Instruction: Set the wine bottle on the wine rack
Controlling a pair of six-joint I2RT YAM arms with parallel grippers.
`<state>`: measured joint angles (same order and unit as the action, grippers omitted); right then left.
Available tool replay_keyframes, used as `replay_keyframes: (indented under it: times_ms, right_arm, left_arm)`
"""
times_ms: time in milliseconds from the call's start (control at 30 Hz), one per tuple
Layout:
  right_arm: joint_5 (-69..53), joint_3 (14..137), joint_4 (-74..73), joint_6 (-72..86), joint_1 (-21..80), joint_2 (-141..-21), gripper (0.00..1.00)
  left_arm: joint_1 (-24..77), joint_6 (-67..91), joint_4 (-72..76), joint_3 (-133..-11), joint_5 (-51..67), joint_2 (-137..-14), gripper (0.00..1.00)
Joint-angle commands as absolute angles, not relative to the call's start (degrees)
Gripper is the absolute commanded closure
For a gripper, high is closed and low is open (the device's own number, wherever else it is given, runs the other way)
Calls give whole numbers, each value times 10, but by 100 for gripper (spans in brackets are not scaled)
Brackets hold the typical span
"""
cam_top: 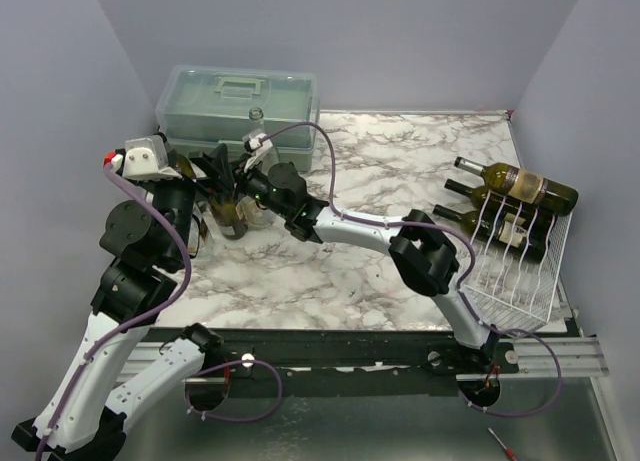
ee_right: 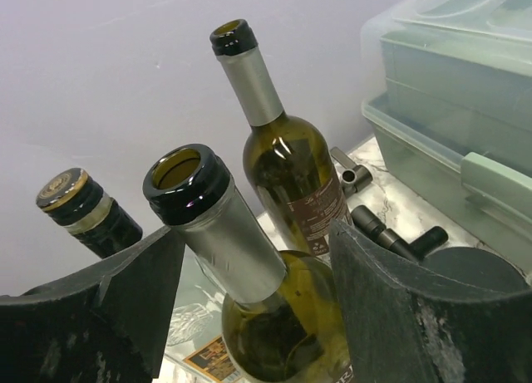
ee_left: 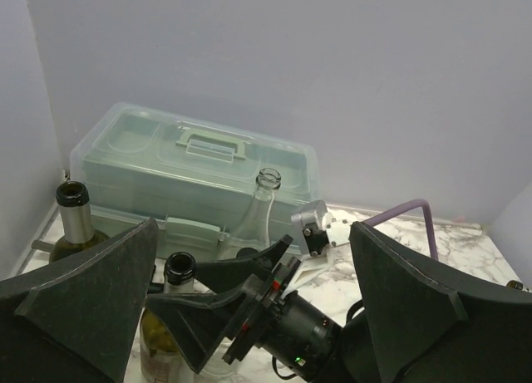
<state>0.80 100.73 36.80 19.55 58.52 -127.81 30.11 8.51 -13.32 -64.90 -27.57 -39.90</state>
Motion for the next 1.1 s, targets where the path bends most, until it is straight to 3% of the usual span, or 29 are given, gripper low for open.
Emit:
replay_keyframes:
  times_ms: [0, 267, 700, 1067]
  right_arm:
    - [39, 1047, 334, 163, 597, -1310, 28]
    - [79, 1092, 308, 106, 616, -1343, 39]
    - [106, 1058, 318, 46, 633, -1316, 75]
    - [152, 946, 329, -50, 657, -1223, 77]
  left_arm:
    - [299, 85, -126, -644, -286, -392, 1]
    - [299, 85, -126, -642, -285, -397, 1]
    - [298, 83, -124, -641, -288, -403, 1]
    - [295, 86, -127, -643, -278, -403, 1]
